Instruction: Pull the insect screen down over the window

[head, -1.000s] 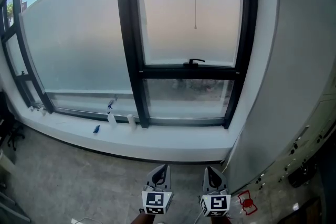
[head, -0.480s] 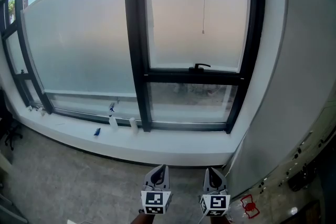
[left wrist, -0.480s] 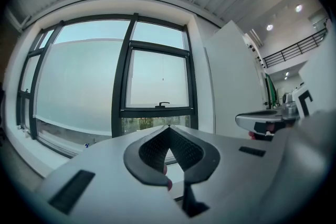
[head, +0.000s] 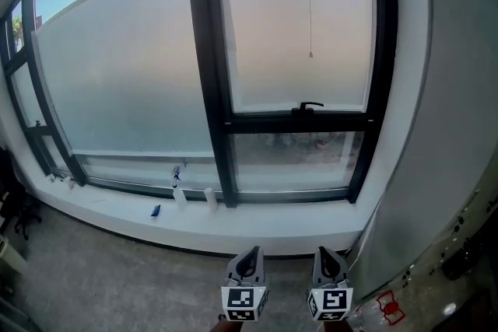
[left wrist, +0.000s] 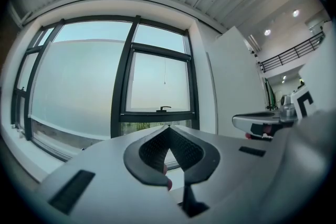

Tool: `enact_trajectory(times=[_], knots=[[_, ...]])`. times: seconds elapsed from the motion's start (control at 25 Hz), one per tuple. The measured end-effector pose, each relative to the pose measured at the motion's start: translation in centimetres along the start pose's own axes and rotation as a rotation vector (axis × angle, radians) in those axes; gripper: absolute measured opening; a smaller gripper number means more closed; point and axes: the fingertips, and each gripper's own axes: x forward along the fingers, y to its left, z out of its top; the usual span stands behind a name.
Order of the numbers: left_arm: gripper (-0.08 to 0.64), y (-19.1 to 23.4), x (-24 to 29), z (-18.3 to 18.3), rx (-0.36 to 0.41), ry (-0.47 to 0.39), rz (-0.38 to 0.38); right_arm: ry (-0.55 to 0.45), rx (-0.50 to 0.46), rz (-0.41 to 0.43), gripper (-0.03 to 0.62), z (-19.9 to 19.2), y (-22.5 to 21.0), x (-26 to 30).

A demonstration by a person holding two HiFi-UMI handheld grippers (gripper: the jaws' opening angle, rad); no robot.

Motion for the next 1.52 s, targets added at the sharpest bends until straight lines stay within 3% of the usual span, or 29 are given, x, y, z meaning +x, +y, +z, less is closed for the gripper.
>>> enact_trajectory(times=[0.4,0.72,1.0,1.16,1.52], knots=[[-0.003,1.7,3.0,-2.2,-0.004,0.058,0.025,0.051,0.022,0.002,0.003,-1.9,-1.0,3.4],[-0.003,2.3,7.8,-2.2,-0.002,0.066,0.027,0.058,-0.002,0.039,0.003,-1.5,-2.8,8.0],[-0.003,2.8,12.0,-2.3,0.002,0.079,0.027,0.061,0.031,0.041,0.003,-3.0,-4.2,12.1],[-0.003,3.1,14.6,-1.6,0.016,0.075,0.033,0.073,-0.007,0.038,0.003,-2.7,-5.5,14.2],[-0.003,1.4,20.0,-1.4,0.029,0.083,0.017,0.072,0.011,0.048,0.003,-3.7,-9.1,18.0]])
